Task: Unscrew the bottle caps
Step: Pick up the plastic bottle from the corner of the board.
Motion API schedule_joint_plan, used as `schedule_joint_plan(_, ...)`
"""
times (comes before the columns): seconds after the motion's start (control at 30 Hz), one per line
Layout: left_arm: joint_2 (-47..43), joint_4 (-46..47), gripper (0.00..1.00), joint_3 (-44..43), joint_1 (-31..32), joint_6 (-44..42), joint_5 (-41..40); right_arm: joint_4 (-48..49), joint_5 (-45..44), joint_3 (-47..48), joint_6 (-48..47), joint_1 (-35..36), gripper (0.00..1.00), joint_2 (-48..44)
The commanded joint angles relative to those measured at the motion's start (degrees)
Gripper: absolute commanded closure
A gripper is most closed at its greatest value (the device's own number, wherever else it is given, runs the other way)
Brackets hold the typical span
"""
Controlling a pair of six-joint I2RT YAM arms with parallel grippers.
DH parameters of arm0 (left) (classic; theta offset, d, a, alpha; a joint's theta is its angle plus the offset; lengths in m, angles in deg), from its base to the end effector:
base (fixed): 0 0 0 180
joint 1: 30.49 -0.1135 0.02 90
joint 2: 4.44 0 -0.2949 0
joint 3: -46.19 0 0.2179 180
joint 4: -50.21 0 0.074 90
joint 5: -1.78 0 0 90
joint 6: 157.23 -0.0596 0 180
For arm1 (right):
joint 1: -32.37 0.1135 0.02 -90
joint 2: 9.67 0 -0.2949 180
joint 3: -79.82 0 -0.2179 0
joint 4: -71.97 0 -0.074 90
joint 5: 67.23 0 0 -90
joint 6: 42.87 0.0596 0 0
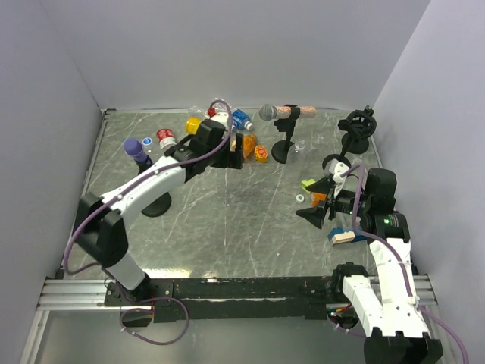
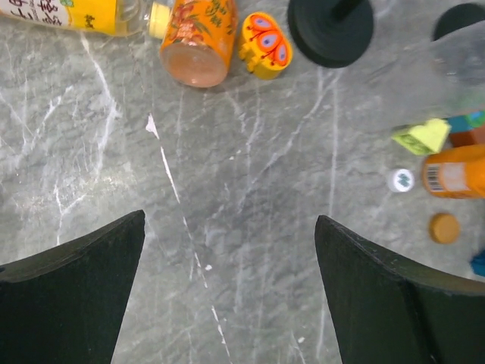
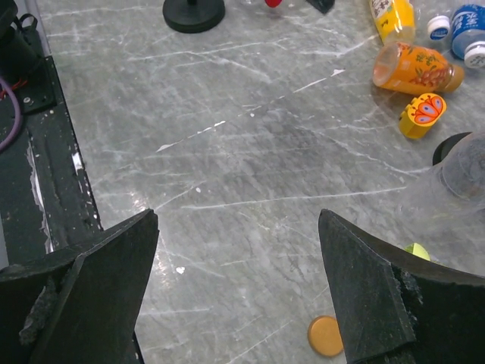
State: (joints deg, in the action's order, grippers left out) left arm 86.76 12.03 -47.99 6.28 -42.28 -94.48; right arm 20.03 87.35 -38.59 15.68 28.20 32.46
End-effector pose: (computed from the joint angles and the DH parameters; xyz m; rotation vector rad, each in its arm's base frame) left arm 0.2864 -0.2059 0.3429 0.1662 2.2173 -0.4866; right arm 0.0944 0.0471 0.3304 -1.0133 1.5742 0.7672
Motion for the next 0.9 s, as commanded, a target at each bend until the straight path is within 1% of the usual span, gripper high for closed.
schedule_joint_plan(0.0,3.54,-3.82,0.03,-5.03,-1.09,-1.83,-1.83,3.1,0.73,-0.08,1.03,-0.32,0.07,-0.03)
schedule_joint_plan(0.13,5.83,-4.7,0.03,-6.0,-2.23,-3.24,-1.82,3.36,0.46,-0.17,1.21,-0.32,0.07,0.15)
schedule_joint_plan(0.27,6.27,-6.36,0.02,-6.44,-2.5,-5.7,-5.15,3.71,0.46,-0.52,1.38,-0.32,0.07,0.15)
schedule_joint_plan(0.33,6.01,-7.59,0.01,-6.71,-2.41,-7.8,-8.14,3.62,0.55,-0.52,1.47,-0.32,0.07,0.41)
schedule_joint_plan(0.37,5.75,-8.47,0.03,-6.97,-2.5,-8.68,-9.98,3.62,0.72,-0.6,1.47,-0.32,0.07,0.41)
schedule_joint_plan(0.47,3.91,-11.02,0.03,-7.94,-2.41,-11.41,-15.96,3.8,0.73,-0.69,1.56,-0.32,0.07,0.67)
schedule_joint_plan(0.67,-0.49,-11.46,0.03,-8.9,-2.67,-16.59,-23.7,3.97,0.64,-0.96,1.56,-0.32,0.07,1.11)
schedule_joint_plan(0.77,-1.11,-11.21,0.03,-9.43,-3.29,-17.04,-21.09,4.06,0.46,-1.13,1.56,-0.32,0.07,1.2)
schedule_joint_plan(0.87,0.37,-9.36,0.03,-10.22,-4.69,-15.82,-13.11,4.06,0.73,-1.13,1.65,-0.32,0.07,1.38)
